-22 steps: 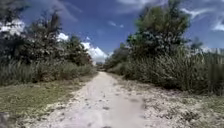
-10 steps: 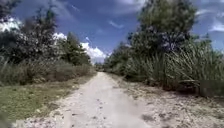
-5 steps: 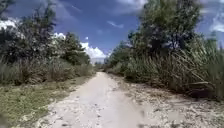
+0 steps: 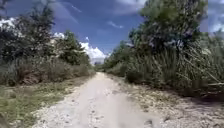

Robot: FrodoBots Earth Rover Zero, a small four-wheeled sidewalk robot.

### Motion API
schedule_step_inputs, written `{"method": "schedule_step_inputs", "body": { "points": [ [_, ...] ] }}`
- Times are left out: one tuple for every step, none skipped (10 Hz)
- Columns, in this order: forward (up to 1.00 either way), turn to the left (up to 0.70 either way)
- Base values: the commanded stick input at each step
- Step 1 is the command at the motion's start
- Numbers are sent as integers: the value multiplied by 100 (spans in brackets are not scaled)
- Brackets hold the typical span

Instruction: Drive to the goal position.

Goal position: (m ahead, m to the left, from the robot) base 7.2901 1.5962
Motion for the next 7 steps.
{"method": "schedule_step_inputs", "body": {
  "points": [
    [50, 0],
    [50, 0],
    [50, 0],
    [50, 0],
    [50, 0],
    [50, 0],
    [50, 0]
  ]
}}
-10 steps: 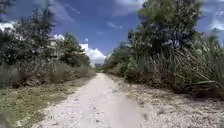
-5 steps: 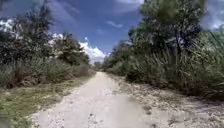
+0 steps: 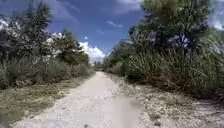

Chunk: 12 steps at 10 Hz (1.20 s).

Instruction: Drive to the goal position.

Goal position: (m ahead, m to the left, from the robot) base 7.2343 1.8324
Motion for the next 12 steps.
{"method": "schedule_step_inputs", "body": {
  "points": [
    [50, 0],
    [50, 0],
    [50, 0],
    [50, 0],
    [50, 0],
    [50, 0],
    [50, 0],
    [50, 0],
    [50, 0],
    [50, 0],
    [50, 0],
    [50, 0]
  ]
}}
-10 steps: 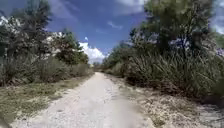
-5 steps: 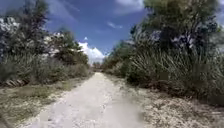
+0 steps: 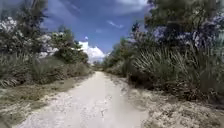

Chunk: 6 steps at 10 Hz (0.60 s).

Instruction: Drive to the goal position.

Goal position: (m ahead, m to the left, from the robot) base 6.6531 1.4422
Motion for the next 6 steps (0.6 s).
{"method": "schedule_step_inputs", "body": {
  "points": [
    [50, 0],
    [50, 0],
    [50, 0],
    [50, 0],
    [50, 0],
    [50, 0]
  ]
}}
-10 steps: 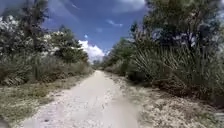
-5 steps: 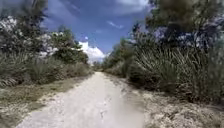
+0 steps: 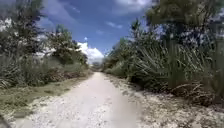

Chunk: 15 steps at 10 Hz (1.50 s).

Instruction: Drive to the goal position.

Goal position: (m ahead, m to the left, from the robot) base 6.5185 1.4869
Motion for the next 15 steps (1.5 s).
{"method": "schedule_step_inputs", "body": {
  "points": [
    [50, 0],
    [50, 0],
    [50, 0],
    [50, 0],
    [50, 0],
    [50, 0],
    [50, 0],
    [50, 0],
    [50, 0],
    [50, 0],
    [50, 0],
    [50, 0],
    [50, 26],
    [50, 50],
    [50, 50]
  ]
}}
